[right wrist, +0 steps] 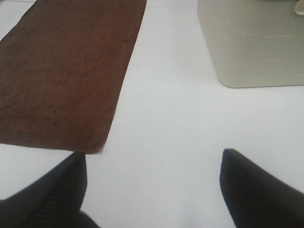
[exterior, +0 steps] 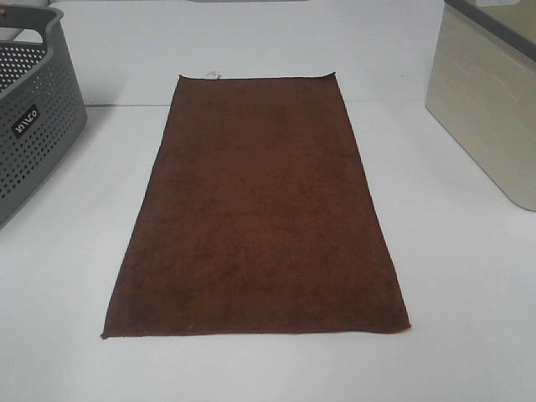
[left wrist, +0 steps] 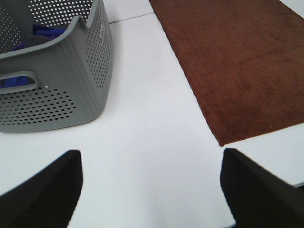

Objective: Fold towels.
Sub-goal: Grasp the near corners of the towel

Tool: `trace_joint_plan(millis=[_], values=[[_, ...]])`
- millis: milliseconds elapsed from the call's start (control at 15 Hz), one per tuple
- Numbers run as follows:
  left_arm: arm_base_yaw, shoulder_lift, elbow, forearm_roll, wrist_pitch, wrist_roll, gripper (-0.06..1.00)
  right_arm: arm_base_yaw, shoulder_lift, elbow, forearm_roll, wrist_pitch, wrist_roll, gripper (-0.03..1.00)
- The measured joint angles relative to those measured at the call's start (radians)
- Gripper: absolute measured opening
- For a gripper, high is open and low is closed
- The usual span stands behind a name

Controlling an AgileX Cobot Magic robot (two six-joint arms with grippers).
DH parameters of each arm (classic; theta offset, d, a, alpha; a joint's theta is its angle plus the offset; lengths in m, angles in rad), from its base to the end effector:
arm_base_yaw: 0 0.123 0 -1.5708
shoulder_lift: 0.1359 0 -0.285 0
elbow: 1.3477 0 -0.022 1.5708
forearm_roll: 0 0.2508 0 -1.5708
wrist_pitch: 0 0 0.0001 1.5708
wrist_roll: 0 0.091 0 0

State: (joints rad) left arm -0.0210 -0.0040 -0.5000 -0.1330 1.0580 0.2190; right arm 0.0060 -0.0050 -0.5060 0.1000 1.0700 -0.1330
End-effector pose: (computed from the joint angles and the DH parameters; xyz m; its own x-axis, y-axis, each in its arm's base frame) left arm -0.0059 -0.0104 0.2781 -0.4223 0.1607 -0.8921 0.1910 0.9778 0.0858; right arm -0.0070 0.0079 0.2785 -0.4438 -0.0871 -0.8919 -0.1221 0.9919 -0.0361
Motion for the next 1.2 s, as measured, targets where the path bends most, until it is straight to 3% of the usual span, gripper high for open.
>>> trace_joint_plan(millis=[1200], values=[[0.0, 0.0, 0.0, 0.0, 0.0, 0.003, 0.76, 0.0, 0.0, 0.0, 0.0, 0.0, 0.0, 0.73]])
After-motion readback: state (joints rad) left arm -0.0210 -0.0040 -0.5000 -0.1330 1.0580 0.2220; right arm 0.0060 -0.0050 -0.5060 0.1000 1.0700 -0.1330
